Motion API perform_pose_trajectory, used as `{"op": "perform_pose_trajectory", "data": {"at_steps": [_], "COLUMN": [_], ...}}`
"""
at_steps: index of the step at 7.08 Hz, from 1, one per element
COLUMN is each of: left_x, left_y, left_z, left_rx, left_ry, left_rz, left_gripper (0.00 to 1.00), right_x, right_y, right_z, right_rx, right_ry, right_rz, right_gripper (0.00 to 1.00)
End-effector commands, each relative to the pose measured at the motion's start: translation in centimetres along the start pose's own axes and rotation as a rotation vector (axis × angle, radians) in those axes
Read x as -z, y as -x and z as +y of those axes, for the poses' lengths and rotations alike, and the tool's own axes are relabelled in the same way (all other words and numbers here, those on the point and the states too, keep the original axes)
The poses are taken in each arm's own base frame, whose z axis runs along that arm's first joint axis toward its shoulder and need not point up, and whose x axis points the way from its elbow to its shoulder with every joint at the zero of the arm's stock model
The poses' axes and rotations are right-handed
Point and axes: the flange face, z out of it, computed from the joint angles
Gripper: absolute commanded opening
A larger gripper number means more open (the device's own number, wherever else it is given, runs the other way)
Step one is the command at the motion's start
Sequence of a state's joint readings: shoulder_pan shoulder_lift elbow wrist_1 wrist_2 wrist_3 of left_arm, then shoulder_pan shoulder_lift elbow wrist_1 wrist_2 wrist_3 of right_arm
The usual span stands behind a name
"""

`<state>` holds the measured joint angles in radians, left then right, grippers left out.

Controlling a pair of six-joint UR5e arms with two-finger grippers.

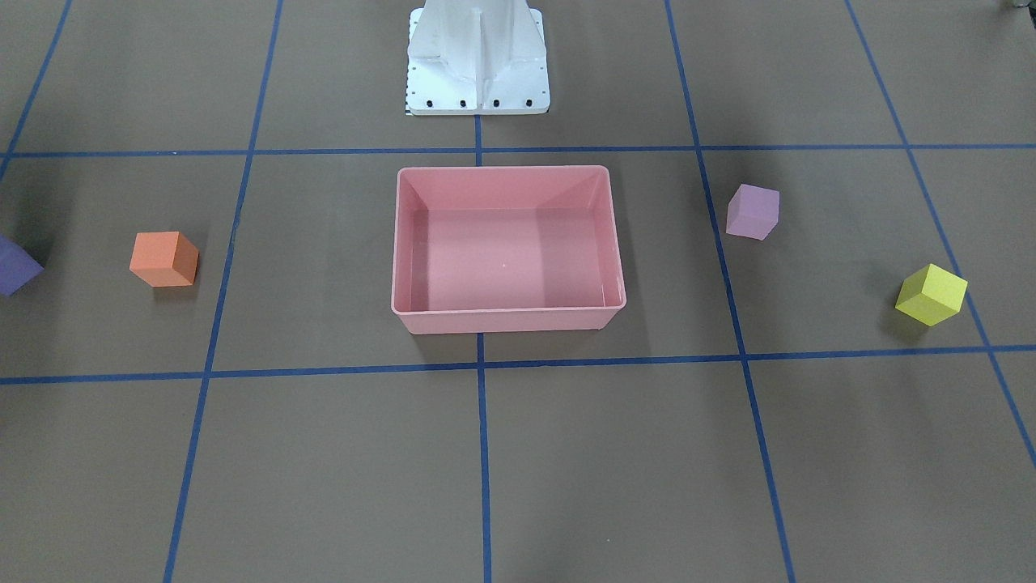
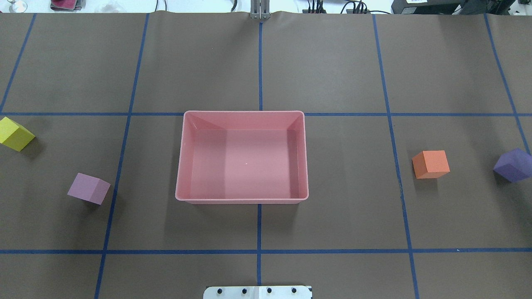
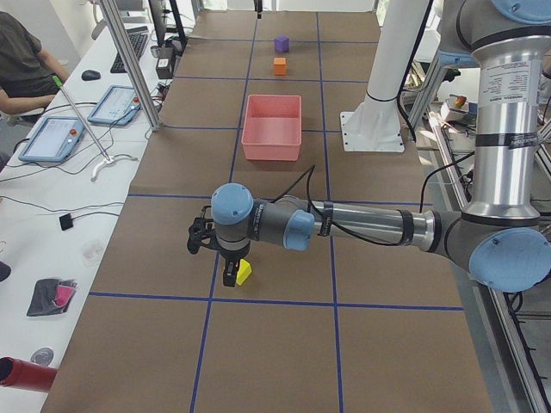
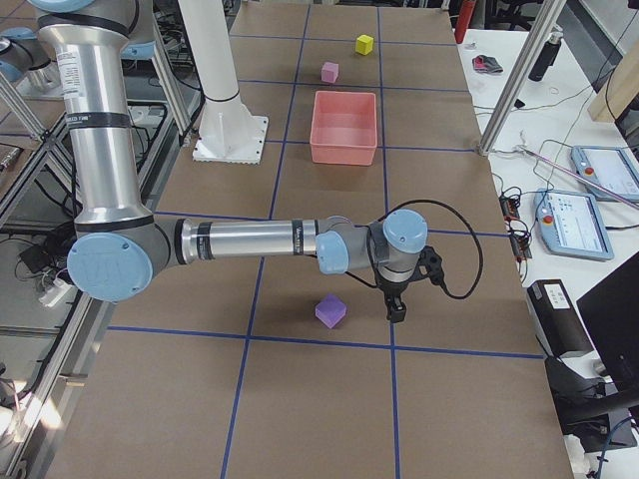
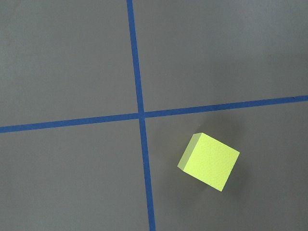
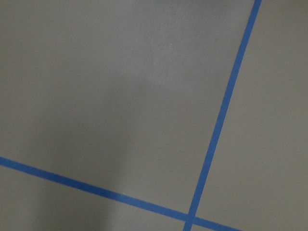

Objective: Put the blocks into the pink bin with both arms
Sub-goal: 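Move the right gripper toward the purple cube at the table edge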

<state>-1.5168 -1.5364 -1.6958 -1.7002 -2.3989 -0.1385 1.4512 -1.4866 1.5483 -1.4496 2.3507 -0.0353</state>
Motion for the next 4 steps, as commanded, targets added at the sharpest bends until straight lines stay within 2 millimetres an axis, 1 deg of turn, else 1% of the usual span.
{"op": "perform_pose_trajectory", "data": {"at_steps": [1, 2, 3, 4], "left_x": [-0.2, -0.3, -0.4, -0.4], "left_y": [-0.9, -0.9, -0.8, -1.0], "left_z": [-0.3, 0.0, 0.0, 0.0], "left_rx": [0.009, 0.009, 0.01, 0.004], "left_ry": [0.001, 0.001, 0.004, 0.0], "left_rz": [-0.005, 0.002, 0.002, 0.005], "left_gripper": [1.0, 1.0, 1.0, 1.0], "right_x": [-0.7, -0.9, -1.9, -1.7], "right_y": [-0.8, -1.0, -1.6, -1.5], "right_z": [2.1, 2.5, 3.8, 4.5], "right_rx": [-0.014, -0.021, -0.03, 0.018], "right_ry": [0.009, 0.014, 0.028, -0.033], "right_rz": [0.008, 0.007, 0.01, 0.01], "right_gripper": [1.0, 1.0, 1.0, 1.0]}}
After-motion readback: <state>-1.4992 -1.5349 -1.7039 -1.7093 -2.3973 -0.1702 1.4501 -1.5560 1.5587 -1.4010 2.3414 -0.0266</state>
